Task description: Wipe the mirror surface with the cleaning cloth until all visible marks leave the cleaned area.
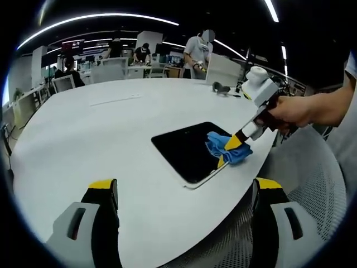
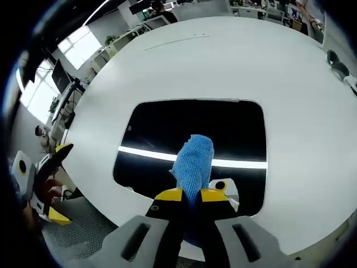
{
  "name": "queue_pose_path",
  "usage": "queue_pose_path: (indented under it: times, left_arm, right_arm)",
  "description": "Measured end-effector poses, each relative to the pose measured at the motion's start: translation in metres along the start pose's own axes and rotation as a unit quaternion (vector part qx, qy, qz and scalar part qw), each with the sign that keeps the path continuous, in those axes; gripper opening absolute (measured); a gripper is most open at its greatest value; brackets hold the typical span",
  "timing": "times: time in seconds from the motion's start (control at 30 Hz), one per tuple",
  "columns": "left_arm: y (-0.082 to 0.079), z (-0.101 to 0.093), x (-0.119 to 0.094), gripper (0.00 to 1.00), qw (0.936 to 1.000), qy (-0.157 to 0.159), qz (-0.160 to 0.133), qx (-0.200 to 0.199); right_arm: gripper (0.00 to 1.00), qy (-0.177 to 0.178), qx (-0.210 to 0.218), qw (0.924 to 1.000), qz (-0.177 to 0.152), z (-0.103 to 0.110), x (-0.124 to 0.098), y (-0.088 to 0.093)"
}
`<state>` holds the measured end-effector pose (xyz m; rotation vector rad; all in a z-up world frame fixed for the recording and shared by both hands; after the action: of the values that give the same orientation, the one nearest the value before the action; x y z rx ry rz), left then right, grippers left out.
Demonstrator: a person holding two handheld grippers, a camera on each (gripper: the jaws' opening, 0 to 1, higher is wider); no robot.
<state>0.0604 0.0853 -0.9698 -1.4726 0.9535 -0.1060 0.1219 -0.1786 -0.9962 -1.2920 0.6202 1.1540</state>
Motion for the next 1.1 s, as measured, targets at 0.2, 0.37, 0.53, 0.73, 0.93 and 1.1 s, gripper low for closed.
queue_pose_path:
  times: [0.2, 0.37, 0.53, 0.73, 0.93, 1.1]
  left_arm:
    - [0.000, -0.002, 0.001, 0.99, 1.0000, 0.005, 0.002, 0.005]
    - [0.000, -0.004, 0.002, 0.99, 0.9998, 0.010, 0.007, 0.015]
    - [0.000, -0.004, 0.002, 0.99, 0.9997, 0.013, 0.009, 0.016]
    - [0.001, -0.005, 0.002, 0.99, 0.9997, 0.014, 0.012, 0.017]
    - [0.001, -0.004, 0.002, 0.99, 0.9997, 0.013, 0.012, 0.018]
    - [0.001, -0.004, 0.002, 0.99, 0.9997, 0.013, 0.012, 0.018]
  right_arm:
    - [0.03, -0.003, -0.008, 1.0000, 0.001, 0.009, 0.005, -0.004]
    - [0.03, -0.005, -0.011, 0.9999, 0.001, 0.016, 0.008, -0.006]
    - [0.03, -0.013, -0.010, 0.9998, 0.007, 0.023, 0.011, -0.009]
    - [0.03, -0.017, -0.015, 0.9997, 0.007, 0.035, 0.016, -0.012]
    - [0.03, -0.024, -0.024, 0.9994, 0.008, 0.048, 0.020, -0.014]
    - [0.03, -0.029, -0.030, 0.9991, 0.008, 0.056, 0.023, -0.015]
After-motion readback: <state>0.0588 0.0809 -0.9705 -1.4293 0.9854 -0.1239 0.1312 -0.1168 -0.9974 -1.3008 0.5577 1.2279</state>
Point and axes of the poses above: the point that each gripper's makers call its tool centre point, and the gripper's own axes: x roughly forward along the fingers, z roughly to its left, y roughly out of its underside, the point moved 10 cm from there along -x, roughly backward along the fingers, and after that the axes turned 1 degree about -x, right-handed, at the moved point
